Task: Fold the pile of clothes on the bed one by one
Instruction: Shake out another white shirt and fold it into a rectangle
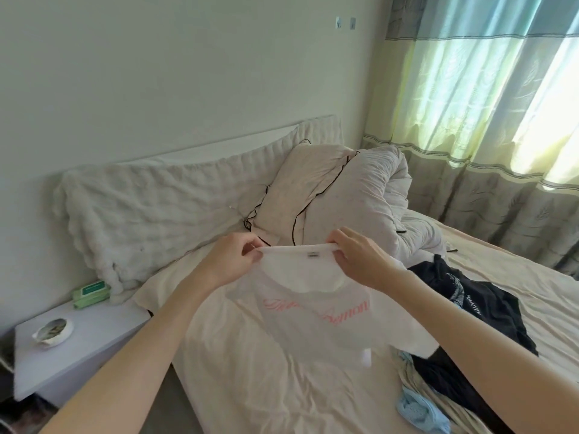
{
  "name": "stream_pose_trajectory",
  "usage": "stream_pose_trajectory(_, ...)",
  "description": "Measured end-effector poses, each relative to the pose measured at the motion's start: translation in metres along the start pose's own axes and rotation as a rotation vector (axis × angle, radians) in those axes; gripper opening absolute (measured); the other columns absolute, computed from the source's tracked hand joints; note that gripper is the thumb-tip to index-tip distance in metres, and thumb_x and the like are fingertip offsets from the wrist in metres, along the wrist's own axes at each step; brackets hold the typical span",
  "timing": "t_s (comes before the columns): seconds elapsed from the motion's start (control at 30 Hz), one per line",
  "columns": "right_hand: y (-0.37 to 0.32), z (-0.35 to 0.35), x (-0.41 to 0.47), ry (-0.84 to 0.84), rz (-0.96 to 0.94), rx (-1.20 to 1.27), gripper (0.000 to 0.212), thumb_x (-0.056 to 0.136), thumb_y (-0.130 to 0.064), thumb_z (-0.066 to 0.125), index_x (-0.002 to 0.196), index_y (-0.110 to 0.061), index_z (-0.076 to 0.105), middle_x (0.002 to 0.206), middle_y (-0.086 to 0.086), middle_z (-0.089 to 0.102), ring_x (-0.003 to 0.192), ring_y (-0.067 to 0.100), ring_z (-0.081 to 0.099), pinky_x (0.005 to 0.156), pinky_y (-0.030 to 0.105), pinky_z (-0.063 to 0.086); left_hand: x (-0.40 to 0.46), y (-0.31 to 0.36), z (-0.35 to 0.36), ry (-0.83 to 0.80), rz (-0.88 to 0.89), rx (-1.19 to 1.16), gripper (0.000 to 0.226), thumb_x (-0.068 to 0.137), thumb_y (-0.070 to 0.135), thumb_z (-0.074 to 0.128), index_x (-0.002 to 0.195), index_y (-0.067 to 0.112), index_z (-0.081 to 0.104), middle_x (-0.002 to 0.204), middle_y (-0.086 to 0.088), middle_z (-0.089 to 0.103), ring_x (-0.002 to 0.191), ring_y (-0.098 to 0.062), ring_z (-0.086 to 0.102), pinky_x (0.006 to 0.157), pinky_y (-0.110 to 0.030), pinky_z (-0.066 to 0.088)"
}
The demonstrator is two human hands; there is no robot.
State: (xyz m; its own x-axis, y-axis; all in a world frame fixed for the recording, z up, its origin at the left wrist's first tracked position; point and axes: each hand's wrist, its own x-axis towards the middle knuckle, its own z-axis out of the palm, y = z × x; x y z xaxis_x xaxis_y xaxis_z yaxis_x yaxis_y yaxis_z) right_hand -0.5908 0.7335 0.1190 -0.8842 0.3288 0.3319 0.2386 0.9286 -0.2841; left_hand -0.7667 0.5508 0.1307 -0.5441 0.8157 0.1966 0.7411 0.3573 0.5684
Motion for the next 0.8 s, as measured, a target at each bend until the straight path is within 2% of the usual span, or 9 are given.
stream_pose_trajectory(0.1,0.014,-0.009,-0.004,0.006,0.014,-0.012,0.018,0.082,0.003,0.05,0.097,-0.005,0.056,0.096,0.008,0.056,0.084,0.028,0.054,0.066,0.025,0.032,-0.005,-0.002,0.005,0.079,-0.009,-0.103,0.015,0.093,0.012,0.05,0.082,0.023,0.053,0.076,0.011,0.057,0.07,0.001,0.051,0.058,-0.005,0.036)
stream_pose_trajectory(0.17,0.021,-0.015,-0.006,0.03,0.068,0.05,0.02,0.079,0.005,0.053,0.095,-0.006,0.059,0.095,0.006,0.059,0.085,0.025,0.055,0.067,0.023,0.031,-0.009,-0.001,0.008,0.117,-0.003,-0.159,0.016,0.092,0.012,0.047,0.082,0.024,0.048,0.073,0.01,0.054,0.064,0.005,0.048,0.056,-0.008,0.036)
stream_pose_trajectory(0.27,0.025,-0.019,-0.009,0.098,0.201,0.227,0.017,0.078,0.004,0.058,0.086,-0.009,0.063,0.086,0.0,0.063,0.083,0.021,0.057,0.071,0.02,0.035,-0.011,0.001,0.009,0.118,0.093,-0.05,0.013,0.088,0.01,0.051,0.084,0.021,0.044,0.073,0.008,0.049,0.065,-0.004,0.047,0.055,-0.015,0.035)
stream_pose_trajectory(0.37,0.025,-0.022,-0.013,0.046,0.305,0.406,0.015,0.081,0.003,0.06,0.081,-0.011,0.067,0.08,0.001,0.066,0.078,0.013,0.06,0.077,0.021,0.042,-0.012,0.001,0.005,0.144,0.15,0.164,0.01,0.086,0.011,0.053,0.091,0.019,0.051,0.082,0.01,0.05,0.073,-0.018,0.048,0.061,-0.03,0.035)
stream_pose_trajectory(0.43,0.022,-0.025,-0.02,0.035,0.311,0.635,0.018,0.082,0.009,0.059,0.08,-0.008,0.068,0.076,0.003,0.065,0.07,0.007,0.059,0.074,0.018,0.046,-0.013,-0.001,-0.001,0.155,0.141,0.2,0.01,0.087,0.013,0.055,0.095,0.018,0.057,0.082,0.01,0.052,0.074,-0.02,0.05,0.06,-0.029,0.034)
stream_pose_trajectory(0.5,0.021,-0.028,-0.025,0.085,0.288,0.742,0.019,0.084,0.01,0.056,0.08,-0.004,0.068,0.073,0.003,0.063,0.065,0.003,0.056,0.067,0.014,0.044,-0.016,-0.001,-0.008,0.157,0.127,0.13,0.01,0.087,0.014,0.058,0.095,0.019,0.061,0.077,0.009,0.058,0.072,-0.023,0.055,0.06,-0.03,0.037)
stream_pose_trajectory(0.63,0.024,-0.024,-0.028,0.114,0.258,0.606,0.018,0.088,0.003,0.048,0.073,0.005,0.059,0.065,0.003,0.051,0.062,0.011,0.045,0.061,0.027,0.034,-0.025,0.001,-0.013,0.125,0.092,-0.108,0.007,0.088,0.024,0.061,0.088,0.03,0.06,0.075,0.002,0.065,0.069,-0.02,0.058,0.062,-0.033,0.045)
stream_pose_trajectory(0.73,0.026,-0.024,-0.031,0.098,0.209,0.463,0.036,0.09,-0.007,0.054,0.057,-0.009,0.04,0.052,-0.012,0.036,0.051,0.003,0.034,0.053,0.021,0.028,-0.031,-0.005,-0.013,0.035,0.071,-0.29,0.008,0.08,0.044,0.064,0.08,0.037,0.061,0.069,0.002,0.061,0.058,-0.01,0.048,0.056,-0.025,0.038)
stream_pose_trajectory(0.8,0.025,-0.027,-0.034,-0.047,0.219,0.461,0.045,0.09,-0.023,0.063,0.056,-0.016,0.035,0.051,-0.013,0.033,0.05,0.003,0.032,0.05,0.018,0.026,-0.036,-0.012,-0.012,-0.083,-0.016,-0.397,0.024,0.072,0.056,0.072,0.081,0.034,0.063,0.073,-0.008,0.06,0.064,-0.015,0.052,0.061,-0.027,0.04)
